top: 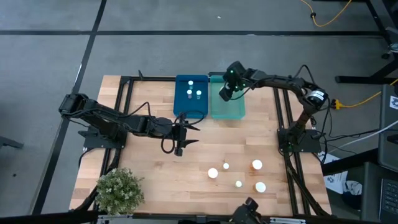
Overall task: Pick and place medicine bottles into bin by pill shape (circle, oval)
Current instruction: Put the orange pill bottle into the light blue bin
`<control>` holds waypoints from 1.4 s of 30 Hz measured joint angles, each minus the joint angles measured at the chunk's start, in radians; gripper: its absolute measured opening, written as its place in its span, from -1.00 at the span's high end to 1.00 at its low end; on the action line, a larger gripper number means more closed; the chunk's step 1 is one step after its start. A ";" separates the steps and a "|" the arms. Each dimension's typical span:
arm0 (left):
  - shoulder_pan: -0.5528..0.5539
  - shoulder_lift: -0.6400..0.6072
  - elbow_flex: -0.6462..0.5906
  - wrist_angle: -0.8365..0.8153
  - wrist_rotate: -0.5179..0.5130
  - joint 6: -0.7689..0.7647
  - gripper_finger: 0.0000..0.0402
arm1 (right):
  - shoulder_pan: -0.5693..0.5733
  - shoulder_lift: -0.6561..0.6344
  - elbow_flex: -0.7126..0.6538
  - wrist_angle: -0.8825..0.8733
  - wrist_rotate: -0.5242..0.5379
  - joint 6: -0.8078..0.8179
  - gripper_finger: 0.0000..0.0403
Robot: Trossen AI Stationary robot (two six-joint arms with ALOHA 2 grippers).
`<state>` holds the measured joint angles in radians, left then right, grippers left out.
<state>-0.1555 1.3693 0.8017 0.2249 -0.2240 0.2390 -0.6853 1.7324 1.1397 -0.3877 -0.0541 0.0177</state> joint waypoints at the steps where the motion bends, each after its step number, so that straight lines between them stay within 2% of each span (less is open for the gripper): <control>1: 0.000 0.000 0.000 0.000 0.000 0.000 0.00 | 0.000 -0.005 0.000 -0.003 -0.001 0.000 -0.31; 7: 0.000 0.000 0.000 -0.008 0.000 0.000 0.00 | 0.017 -0.101 0.000 -0.107 0.001 0.014 -0.30; 11: 0.000 0.000 0.000 -0.008 0.000 0.000 0.00 | 0.089 -0.215 0.000 -0.246 0.000 0.073 -0.25; 14: 0.000 0.000 0.000 -0.008 0.000 0.000 0.00 | 0.194 -0.296 0.000 -0.367 -0.013 0.107 -0.21; 19: 0.000 0.000 0.000 -0.008 0.000 0.000 0.00 | 0.438 -0.396 0.000 -0.583 -0.027 0.204 -0.15; 23: 0.000 0.000 0.000 -0.008 0.000 -0.001 0.00 | 0.650 -0.448 0.000 -0.737 -0.019 0.379 -0.11; 32: 0.000 0.000 0.000 -0.008 0.000 -0.003 0.00 | 1.081 -0.506 0.000 -0.952 0.034 0.802 -0.10; 36: 0.000 0.000 0.000 -0.008 0.000 -0.003 0.00 | 1.209 -0.514 0.000 -0.957 0.087 0.923 -0.10; 40: 0.000 0.000 0.000 -0.007 0.000 -0.003 0.00 | 1.270 -0.505 0.000 -0.941 0.107 0.995 -0.10; 42: 0.000 0.000 0.000 -0.007 0.000 -0.003 0.00 | 1.288 -0.496 0.000 -0.939 0.106 0.974 -0.10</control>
<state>-0.1558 1.3697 0.8017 0.2176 -0.2237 0.2356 0.6023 1.2364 1.1397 -1.3266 0.0521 0.9918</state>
